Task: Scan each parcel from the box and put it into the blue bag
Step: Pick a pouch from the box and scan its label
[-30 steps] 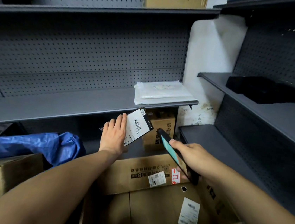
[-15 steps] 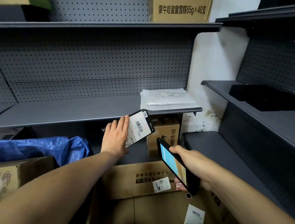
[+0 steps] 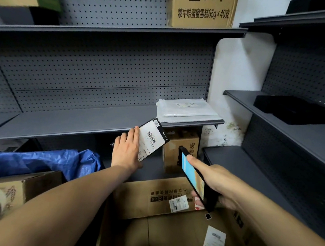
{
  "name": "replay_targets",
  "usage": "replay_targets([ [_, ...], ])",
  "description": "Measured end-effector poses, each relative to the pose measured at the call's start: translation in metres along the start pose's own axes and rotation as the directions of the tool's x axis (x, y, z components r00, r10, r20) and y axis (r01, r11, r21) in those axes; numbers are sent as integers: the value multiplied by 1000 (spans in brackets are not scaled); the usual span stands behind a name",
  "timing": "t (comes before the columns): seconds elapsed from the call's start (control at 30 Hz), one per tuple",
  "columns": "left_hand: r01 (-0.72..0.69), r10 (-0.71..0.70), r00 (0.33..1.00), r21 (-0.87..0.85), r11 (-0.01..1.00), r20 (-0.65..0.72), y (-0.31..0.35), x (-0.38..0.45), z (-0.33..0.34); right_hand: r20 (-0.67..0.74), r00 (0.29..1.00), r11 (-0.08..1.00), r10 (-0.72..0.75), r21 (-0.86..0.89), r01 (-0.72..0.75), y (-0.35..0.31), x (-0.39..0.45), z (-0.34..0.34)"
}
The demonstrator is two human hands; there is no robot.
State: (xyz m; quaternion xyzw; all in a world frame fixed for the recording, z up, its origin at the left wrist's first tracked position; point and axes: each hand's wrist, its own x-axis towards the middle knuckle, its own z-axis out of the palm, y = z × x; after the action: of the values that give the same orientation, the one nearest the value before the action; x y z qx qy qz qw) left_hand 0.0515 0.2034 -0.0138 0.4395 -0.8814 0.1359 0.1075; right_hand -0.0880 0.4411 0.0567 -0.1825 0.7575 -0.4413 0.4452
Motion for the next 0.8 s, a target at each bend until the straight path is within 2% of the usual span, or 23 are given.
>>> replay_targets([
  [0.03, 35, -35, 999, -32, 999, 7, 0, -1, 0, -25, 998, 996, -64, -58, 63, 0, 2, 1],
  [0.07, 76, -75, 997, -72, 994, 15, 1, -3, -1, -67, 986, 972, -155, -186, 140, 0, 4, 1],
  [0.13, 172, -166, 985, -149, 974, 50, 2, -6, -2, -146, 917, 827, -371, -501, 255, 0, 8, 5],
  [0.2, 264, -245, 963, -210, 941, 112, 2, -7, -5, -199, 837, 665, -510, -709, 236, 0, 12, 8],
  [0.27, 337, -303, 939, -262, 904, 163, 0, -6, -8, -204, 793, 541, -574, -821, 180, -3, 13, 12],
  [0.33, 380, -338, 923, -290, 878, 185, -7, -5, -13, -191, 776, 481, -602, -862, 161, -9, 13, 16],
  [0.43, 406, -356, 911, -302, 863, 208, -28, -3, -22, -180, 758, 447, -627, -880, 161, -17, 14, 24],
  [0.53, 408, -356, 911, -312, 858, 211, -56, -4, -33, -158, 757, 432, -634, -884, 177, -29, 16, 40],
  [0.8, 497, -469, 868, -268, 825, 164, -151, -30, -69, -70, 730, 387, -680, -880, 276, -66, 14, 114],
])
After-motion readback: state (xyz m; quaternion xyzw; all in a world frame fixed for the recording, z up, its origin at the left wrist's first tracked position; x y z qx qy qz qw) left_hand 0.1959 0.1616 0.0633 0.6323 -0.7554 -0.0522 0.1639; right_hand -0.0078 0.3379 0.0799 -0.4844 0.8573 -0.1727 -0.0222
